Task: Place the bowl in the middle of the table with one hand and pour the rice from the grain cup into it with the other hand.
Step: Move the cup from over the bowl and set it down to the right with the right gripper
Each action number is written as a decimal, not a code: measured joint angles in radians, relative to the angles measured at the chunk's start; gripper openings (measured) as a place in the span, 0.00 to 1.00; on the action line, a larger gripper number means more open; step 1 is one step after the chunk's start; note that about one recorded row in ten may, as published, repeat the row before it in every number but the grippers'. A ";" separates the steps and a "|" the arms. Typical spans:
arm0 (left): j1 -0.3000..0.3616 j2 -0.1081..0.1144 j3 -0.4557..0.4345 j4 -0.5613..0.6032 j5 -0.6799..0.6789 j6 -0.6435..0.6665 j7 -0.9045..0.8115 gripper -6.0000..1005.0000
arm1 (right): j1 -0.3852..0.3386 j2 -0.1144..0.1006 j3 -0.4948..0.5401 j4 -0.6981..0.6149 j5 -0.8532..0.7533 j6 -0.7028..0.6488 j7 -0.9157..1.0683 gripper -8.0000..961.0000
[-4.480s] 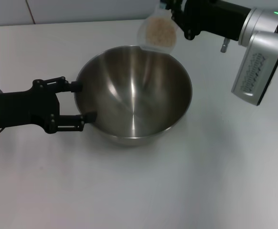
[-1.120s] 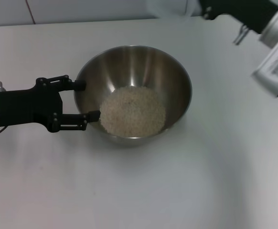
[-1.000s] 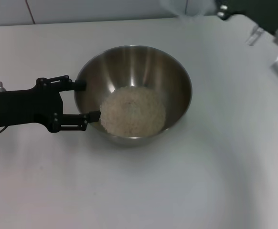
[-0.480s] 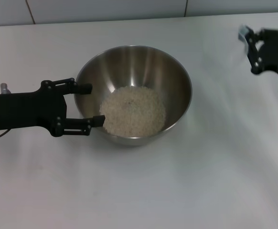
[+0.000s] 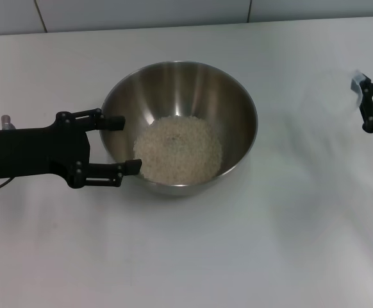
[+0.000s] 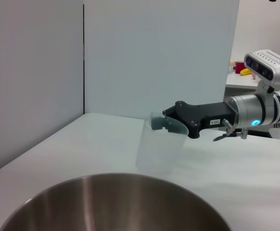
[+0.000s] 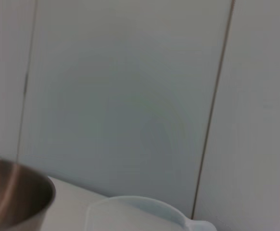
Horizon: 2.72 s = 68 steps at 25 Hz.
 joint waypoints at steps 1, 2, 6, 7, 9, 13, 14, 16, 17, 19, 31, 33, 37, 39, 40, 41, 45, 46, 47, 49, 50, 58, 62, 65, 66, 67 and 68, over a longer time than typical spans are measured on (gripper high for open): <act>0.001 0.000 0.000 0.000 0.000 0.000 0.000 0.86 | -0.001 0.001 0.001 0.004 0.000 0.008 0.000 0.02; 0.002 0.000 0.000 0.000 0.000 0.001 0.000 0.86 | -0.001 0.001 -0.001 0.007 -0.001 0.019 0.000 0.02; 0.002 0.000 0.000 0.000 0.000 0.003 0.000 0.86 | 0.012 0.003 -0.002 0.040 -0.032 0.046 -0.001 0.01; 0.002 -0.001 0.001 -0.002 0.000 0.006 0.000 0.86 | 0.021 0.003 0.001 0.050 -0.038 0.057 -0.001 0.01; 0.002 -0.001 0.002 -0.002 0.000 0.006 0.000 0.86 | 0.041 0.004 0.002 0.071 -0.040 0.089 -0.001 0.01; 0.002 -0.002 0.002 -0.003 0.000 0.008 0.001 0.86 | 0.071 0.004 -0.004 0.109 -0.040 0.116 -0.017 0.02; 0.002 -0.002 0.002 -0.003 0.000 0.010 0.001 0.86 | 0.075 0.005 -0.002 0.114 -0.040 0.117 -0.023 0.02; 0.001 -0.002 0.002 -0.003 0.000 0.011 0.002 0.86 | 0.080 0.005 0.001 0.119 -0.040 0.117 -0.030 0.02; 0.001 -0.002 0.002 -0.003 0.000 0.011 0.002 0.86 | 0.082 0.006 0.001 0.122 -0.040 0.117 -0.031 0.02; 0.001 -0.002 0.001 -0.003 0.000 0.011 0.002 0.86 | 0.085 0.006 0.002 0.124 -0.040 0.117 -0.031 0.02; -0.003 -0.001 0.001 -0.003 0.000 0.012 0.002 0.86 | 0.092 0.004 0.008 0.125 -0.028 0.114 -0.026 0.02; -0.005 -0.001 0.001 -0.003 0.000 0.012 0.002 0.86 | 0.095 0.004 0.026 0.126 -0.018 0.116 -0.018 0.02; -0.009 0.000 0.001 -0.003 0.000 0.012 0.002 0.86 | 0.110 0.002 0.033 0.138 -0.023 0.136 -0.008 0.13; -0.009 0.000 0.001 -0.003 0.000 0.012 0.002 0.86 | 0.111 0.002 0.033 0.140 -0.023 0.138 -0.007 0.19; -0.011 0.000 0.002 -0.003 0.000 0.012 0.002 0.86 | 0.112 0.002 0.033 0.142 -0.023 0.141 -0.007 0.22; -0.011 0.000 0.002 -0.003 0.000 0.012 0.002 0.86 | 0.112 0.002 0.033 0.142 -0.023 0.141 -0.007 0.25; -0.013 0.001 0.001 -0.002 0.001 0.012 0.002 0.86 | 0.114 0.004 0.039 0.145 -0.024 0.145 -0.008 0.40; -0.013 0.001 0.001 -0.002 0.001 0.012 0.002 0.86 | 0.114 0.004 0.039 0.145 -0.024 0.145 -0.008 0.44; -0.013 0.001 0.001 -0.002 0.002 0.012 0.002 0.86 | 0.114 0.005 0.040 0.145 -0.024 0.145 -0.008 0.48; -0.014 0.002 0.001 -0.002 0.003 0.011 0.002 0.86 | 0.114 0.005 0.041 0.146 -0.024 0.147 -0.008 0.58; -0.014 0.002 0.001 -0.002 0.004 0.011 0.002 0.86 | 0.114 0.005 0.041 0.147 -0.025 0.149 -0.007 0.63; -0.014 0.002 0.001 -0.001 0.007 0.011 0.002 0.86 | 0.111 0.006 0.033 0.149 -0.025 0.151 -0.006 0.76; -0.014 0.002 0.001 -0.002 0.008 0.012 0.002 0.86 | 0.105 0.006 0.032 0.150 -0.025 0.152 -0.006 0.79; -0.014 0.002 0.001 -0.003 0.008 0.011 0.002 0.86 | 0.090 0.011 0.031 0.151 -0.023 0.144 -0.007 0.80; -0.014 0.002 0.001 -0.003 0.008 0.010 0.002 0.86 | 0.090 0.011 0.031 0.151 -0.023 0.144 -0.007 0.80; -0.014 0.002 0.001 -0.003 0.008 0.009 0.002 0.86 | 0.081 0.013 0.031 0.153 -0.021 0.137 -0.008 0.80; -0.014 0.002 0.001 -0.003 0.008 0.009 0.002 0.86 | 0.076 0.013 0.033 0.157 -0.020 0.128 -0.008 0.80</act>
